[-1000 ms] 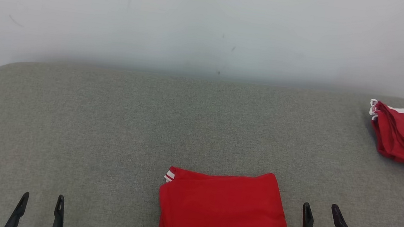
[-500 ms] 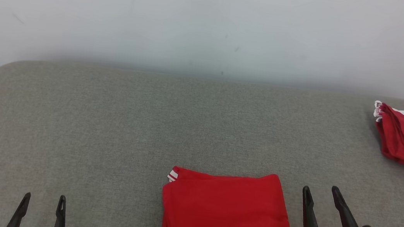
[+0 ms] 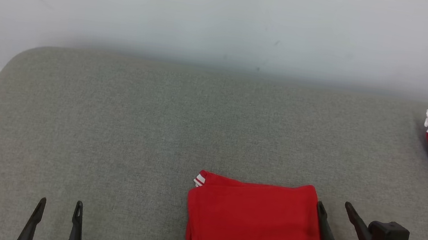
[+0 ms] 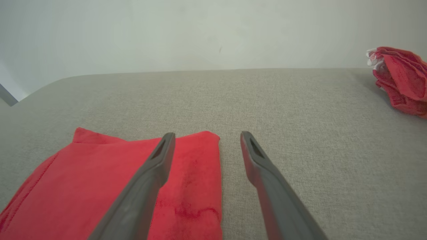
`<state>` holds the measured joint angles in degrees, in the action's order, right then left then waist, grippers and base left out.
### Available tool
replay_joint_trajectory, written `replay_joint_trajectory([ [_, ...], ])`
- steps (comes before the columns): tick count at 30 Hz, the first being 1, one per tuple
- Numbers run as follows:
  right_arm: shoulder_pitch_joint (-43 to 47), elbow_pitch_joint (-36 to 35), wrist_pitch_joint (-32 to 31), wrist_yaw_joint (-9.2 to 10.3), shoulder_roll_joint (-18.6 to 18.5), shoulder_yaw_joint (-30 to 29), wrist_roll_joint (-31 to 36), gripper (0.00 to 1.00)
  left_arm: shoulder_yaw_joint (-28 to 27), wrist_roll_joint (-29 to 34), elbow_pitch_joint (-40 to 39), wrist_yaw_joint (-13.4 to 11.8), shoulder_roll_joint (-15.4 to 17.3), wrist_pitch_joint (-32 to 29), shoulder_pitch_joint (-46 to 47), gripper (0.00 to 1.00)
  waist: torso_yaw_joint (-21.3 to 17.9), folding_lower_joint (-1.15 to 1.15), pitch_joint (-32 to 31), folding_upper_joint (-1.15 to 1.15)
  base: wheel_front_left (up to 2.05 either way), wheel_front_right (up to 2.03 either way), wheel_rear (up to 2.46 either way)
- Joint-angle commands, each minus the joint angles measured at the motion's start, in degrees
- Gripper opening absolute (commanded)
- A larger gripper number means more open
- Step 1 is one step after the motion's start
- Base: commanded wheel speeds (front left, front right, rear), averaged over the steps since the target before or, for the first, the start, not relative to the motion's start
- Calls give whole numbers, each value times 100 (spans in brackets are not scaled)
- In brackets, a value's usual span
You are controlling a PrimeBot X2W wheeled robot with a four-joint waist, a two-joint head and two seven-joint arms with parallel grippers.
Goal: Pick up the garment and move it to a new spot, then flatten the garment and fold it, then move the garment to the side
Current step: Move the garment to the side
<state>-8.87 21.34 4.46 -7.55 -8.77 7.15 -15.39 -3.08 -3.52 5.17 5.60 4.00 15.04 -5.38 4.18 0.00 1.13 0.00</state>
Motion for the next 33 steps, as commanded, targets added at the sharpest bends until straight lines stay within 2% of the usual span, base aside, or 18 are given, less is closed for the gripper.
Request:
replay_joint_trajectory([
  [1, -55, 104, -21, 16, -26, 12, -64, 100, 1, -28, -1, 8, -16, 17, 68, 100, 67, 0, 91, 0, 0, 0, 0],
  [13, -469, 1511, 116, 16, 40, 265, -287, 100, 35, -21, 68, 33, -6, 18, 294, 100, 176, 0, 305, 0, 0, 0, 0],
  [20, -524, 2097, -82, 16, 113, 600, -485, 100, -11, -46, 87, 47, -4, 18, 324, 100, 168, 0, 319, 0, 0, 0, 0],
  [21, -559, 2154, -80, 16, 122, 629, -520, 49, -17, -50, 81, 49, -4, 18, 334, 100, 167, 0, 328, 0, 0, 0, 0],
  [22, -590, 2211, -92, 16, 117, 666, -545, 16, -20, -49, 78, 51, -6, 18, 338, 100, 168, 0, 335, 0, 0, 0, 0],
  [23, -590, 2211, -92, 16, 117, 666, -545, 16, -20, -49, 78, 51, -6, 18, 338, 100, 168, 0, 335, 0, 0, 0, 0],
  [24, -615, 2266, -73, 16, 106, 695, -579, 0, -22, -49, 79, 51, -8, 18, 338, 100, 171, 0, 335, 0, 0, 0, 0],
  [33, -1258, 2340, 205, 16, -104, 920, -772, 0, -72, -85, 44, 21, -39, 18, 320, 100, 125, 0, 416, 0, 0, 0, 0],
])
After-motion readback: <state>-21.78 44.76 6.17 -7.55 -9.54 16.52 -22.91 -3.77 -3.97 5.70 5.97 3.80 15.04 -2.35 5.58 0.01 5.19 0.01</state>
